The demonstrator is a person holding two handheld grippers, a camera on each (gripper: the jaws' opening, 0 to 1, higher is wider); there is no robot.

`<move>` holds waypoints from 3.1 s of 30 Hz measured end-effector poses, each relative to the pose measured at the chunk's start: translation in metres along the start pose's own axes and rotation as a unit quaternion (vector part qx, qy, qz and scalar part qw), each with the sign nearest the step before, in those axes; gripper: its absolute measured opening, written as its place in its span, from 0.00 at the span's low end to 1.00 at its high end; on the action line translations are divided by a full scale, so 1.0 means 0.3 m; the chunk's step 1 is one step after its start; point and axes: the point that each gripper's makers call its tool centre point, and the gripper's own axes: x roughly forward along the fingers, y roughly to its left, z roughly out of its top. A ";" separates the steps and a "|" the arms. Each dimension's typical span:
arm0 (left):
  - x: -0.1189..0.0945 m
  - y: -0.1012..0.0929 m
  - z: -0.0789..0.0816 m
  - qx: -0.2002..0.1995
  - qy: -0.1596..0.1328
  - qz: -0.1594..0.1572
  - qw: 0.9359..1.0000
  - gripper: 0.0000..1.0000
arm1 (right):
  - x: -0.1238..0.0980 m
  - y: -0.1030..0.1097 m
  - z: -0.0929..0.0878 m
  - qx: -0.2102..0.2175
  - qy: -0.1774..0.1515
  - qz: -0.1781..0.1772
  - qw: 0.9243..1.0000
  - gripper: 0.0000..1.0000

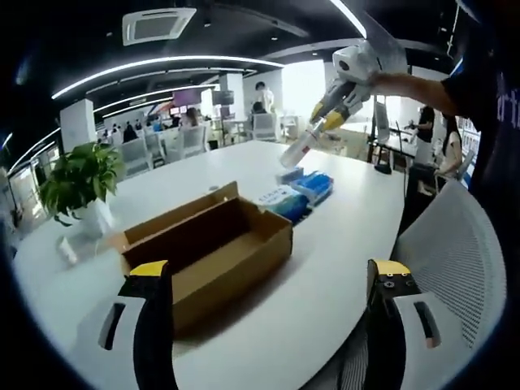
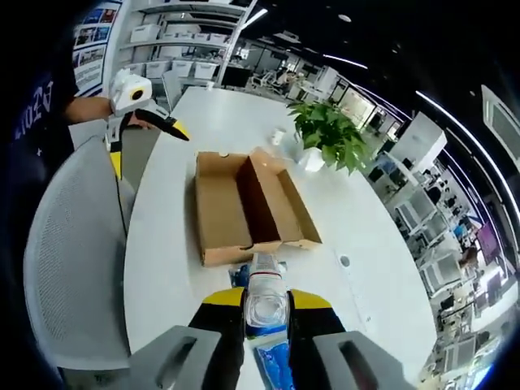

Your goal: Operate the shoe box by opening the lid, removing the specified soft item, and placing it in the target area until the item is outside and the box remains undamaged.

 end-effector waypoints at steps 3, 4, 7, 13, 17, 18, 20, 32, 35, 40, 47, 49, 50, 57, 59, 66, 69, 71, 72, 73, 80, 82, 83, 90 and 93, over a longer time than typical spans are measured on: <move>-0.018 0.005 -0.011 -0.010 -0.002 0.004 1.000 0.99 | 0.003 -0.028 0.001 -0.008 0.005 0.000 1.000 0.14; -0.022 0.007 -0.016 -0.012 -0.001 0.006 1.000 0.99 | 0.005 -0.036 0.001 -0.011 0.007 0.000 1.000 0.14; -0.037 0.008 -0.034 -0.015 0.003 0.012 1.000 0.99 | 0.012 -0.063 0.001 -0.024 0.014 0.000 1.000 0.14; -0.064 0.008 -0.039 -0.012 -0.002 0.025 1.000 0.99 | 0.037 -0.121 -0.013 -0.027 0.028 0.008 0.999 0.14; -0.078 0.001 -0.044 -0.019 -0.006 0.033 0.999 0.99 | 0.055 -0.145 -0.027 -0.033 0.040 0.014 0.999 0.14; -0.080 -0.002 -0.046 -0.020 -0.005 0.035 0.999 0.99 | 0.061 -0.151 -0.031 -0.033 0.042 0.018 0.998 0.14; -0.084 -0.011 -0.048 -0.025 -0.007 0.033 0.999 0.99 | 0.069 -0.160 -0.037 -0.035 0.045 0.019 0.998 0.14; -0.103 -0.002 -0.067 -0.035 -0.013 0.062 0.997 0.99 | 0.122 -0.214 -0.054 -0.056 0.072 0.038 0.995 0.14; -0.106 0.000 -0.075 -0.037 -0.014 0.067 0.997 0.99 | 0.149 -0.226 -0.064 -0.070 0.085 0.047 0.993 0.14; -0.106 -0.003 -0.097 -0.040 -0.013 0.074 0.996 0.99 | 0.198 -0.246 -0.076 -0.078 0.101 0.060 0.990 0.14; -0.103 -0.005 -0.101 -0.036 -0.016 0.081 0.996 0.99 | 0.262 -0.278 -0.094 -0.095 0.126 0.074 0.985 0.14; -0.097 -0.010 -0.105 -0.035 -0.014 0.077 0.996 0.98 | 0.283 -0.282 -0.100 -0.097 0.135 0.082 0.983 0.15; -0.095 -0.012 -0.105 -0.034 -0.014 0.077 0.996 0.98 | 0.292 -0.284 -0.102 -0.098 0.139 0.084 0.982 0.15; -0.077 -0.038 -0.113 -0.039 -0.016 0.069 0.997 0.98 | 0.368 -0.299 -0.121 -0.104 0.167 0.102 0.975 0.15; -0.078 -0.040 -0.107 -0.041 -0.018 0.069 0.997 0.98 | 0.387 -0.307 -0.130 -0.112 0.176 0.105 0.972 0.15; -0.060 -0.037 -0.093 -0.040 -0.026 0.080 0.996 0.98 | 0.445 -0.311 -0.150 -0.117 0.200 0.118 0.966 0.15; -0.054 -0.040 -0.109 -0.024 -0.013 0.079 0.997 0.99 | 0.474 -0.313 -0.159 -0.120 0.208 0.119 0.963 0.15; -0.053 -0.042 -0.110 -0.025 -0.015 0.077 0.997 0.99 | 0.490 -0.309 -0.165 -0.111 0.214 0.122 0.963 0.15; -0.053 -0.039 -0.109 -0.028 -0.016 0.078 0.996 0.99 | 0.496 -0.309 -0.167 -0.112 0.215 0.122 0.962 0.15; -0.056 -0.032 -0.107 -0.034 -0.021 0.081 0.996 0.99 | 0.505 -0.309 -0.171 -0.110 0.218 0.122 0.962 0.15; -0.057 -0.026 -0.111 -0.044 -0.025 0.086 0.995 0.99 | 0.536 -0.297 -0.200 -0.108 0.235 0.129 0.957 0.15; -0.054 -0.030 -0.114 -0.040 -0.021 0.084 0.995 0.98 | 0.543 -0.297 -0.211 -0.110 0.242 0.130 0.955 0.15; -0.053 -0.031 -0.115 -0.041 -0.021 0.083 0.996 0.98 | 0.546 -0.298 -0.214 -0.111 0.244 0.130 0.955 0.15; -0.057 -0.022 -0.116 -0.048 -0.026 0.087 0.995 0.97 | 0.571 -0.303 -0.237 -0.105 0.250 0.126 0.954 0.15; -0.056 -0.022 -0.118 -0.047 -0.023 0.088 0.995 0.96 | 0.575 -0.291 -0.242 -0.103 0.252 0.134 0.953 0.15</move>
